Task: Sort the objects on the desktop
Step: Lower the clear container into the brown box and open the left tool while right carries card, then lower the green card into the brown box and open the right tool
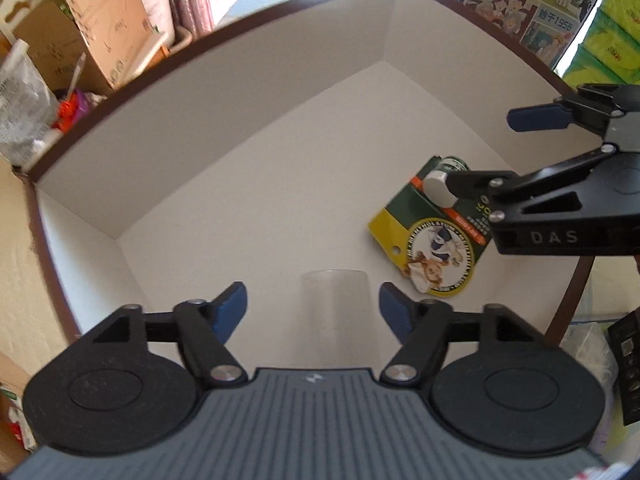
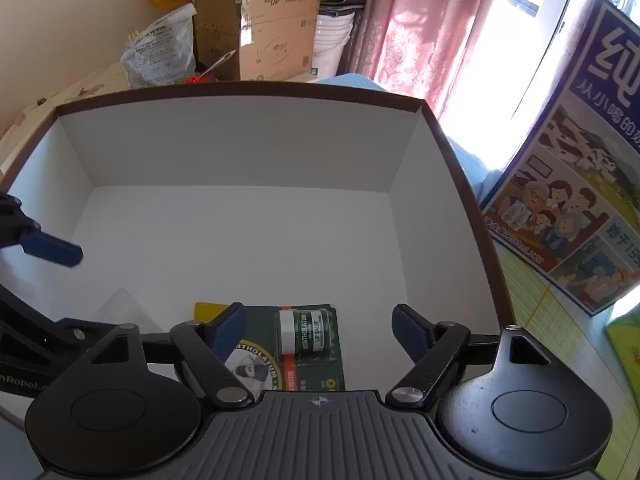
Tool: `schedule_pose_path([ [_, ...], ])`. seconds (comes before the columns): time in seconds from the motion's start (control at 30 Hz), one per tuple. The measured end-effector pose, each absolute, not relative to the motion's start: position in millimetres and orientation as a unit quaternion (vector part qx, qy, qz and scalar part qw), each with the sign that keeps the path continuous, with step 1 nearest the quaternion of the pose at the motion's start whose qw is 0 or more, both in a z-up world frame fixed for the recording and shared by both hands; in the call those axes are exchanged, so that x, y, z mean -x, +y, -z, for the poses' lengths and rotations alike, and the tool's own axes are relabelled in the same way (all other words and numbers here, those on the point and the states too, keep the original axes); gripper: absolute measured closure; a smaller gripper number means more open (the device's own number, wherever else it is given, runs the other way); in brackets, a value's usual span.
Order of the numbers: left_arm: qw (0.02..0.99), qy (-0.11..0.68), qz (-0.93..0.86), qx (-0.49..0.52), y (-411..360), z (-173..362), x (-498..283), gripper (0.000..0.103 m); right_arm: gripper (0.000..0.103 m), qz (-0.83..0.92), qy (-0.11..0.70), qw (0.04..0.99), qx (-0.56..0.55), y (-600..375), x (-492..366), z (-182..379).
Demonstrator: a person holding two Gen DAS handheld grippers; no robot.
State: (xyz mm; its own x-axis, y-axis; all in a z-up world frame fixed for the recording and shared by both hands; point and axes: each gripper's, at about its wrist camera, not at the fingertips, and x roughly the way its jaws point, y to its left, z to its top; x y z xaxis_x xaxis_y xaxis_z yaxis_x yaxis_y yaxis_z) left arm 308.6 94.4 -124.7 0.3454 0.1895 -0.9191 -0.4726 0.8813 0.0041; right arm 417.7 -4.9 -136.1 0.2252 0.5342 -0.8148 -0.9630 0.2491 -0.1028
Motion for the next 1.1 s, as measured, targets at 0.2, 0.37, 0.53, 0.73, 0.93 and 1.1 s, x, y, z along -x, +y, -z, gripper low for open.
schedule_pose_path([
  [0.2, 0.818, 0.518, -0.211, 0.135, 91.9, 106.0, -295.8, 0.026, 0.011, -0.535, 0.325, 0.723, 0.292, -24.4, -410.8, 114.0],
  [0.37, 0.831, 0.494, -0.214, 0.137, 85.3, 81.2, -283.6, 0.023, 0.007, -0.544, 0.316, 0.734, 0.256, -41.5, -403.4, 85.0],
  [0.53, 0.849, 0.462, -0.218, 0.133, 70.7, 51.0, -264.7, 0.022, 0.006, -0.56, 0.296, 0.742, 0.222, -69.0, -387.4, 52.1],
  [0.73, 0.867, 0.428, -0.223, 0.124, 45.2, 20.5, -238.7, 0.02, 0.004, -0.571, 0.273, 0.75, 0.191, -108.0, -367.1, 24.1],
  [0.93, 0.877, 0.408, -0.224, 0.12, 18.7, 4.3, -213.5, 0.02, 0.003, -0.578, 0.262, 0.754, 0.172, -143.8, -348.4, 10.6],
  [1.1, 0.883, 0.399, -0.218, 0.119, -5.3, -3.5, -190.5, 0.019, 0.002, -0.576, 0.266, 0.757, 0.159, -176.4, -333.0, 11.2],
])
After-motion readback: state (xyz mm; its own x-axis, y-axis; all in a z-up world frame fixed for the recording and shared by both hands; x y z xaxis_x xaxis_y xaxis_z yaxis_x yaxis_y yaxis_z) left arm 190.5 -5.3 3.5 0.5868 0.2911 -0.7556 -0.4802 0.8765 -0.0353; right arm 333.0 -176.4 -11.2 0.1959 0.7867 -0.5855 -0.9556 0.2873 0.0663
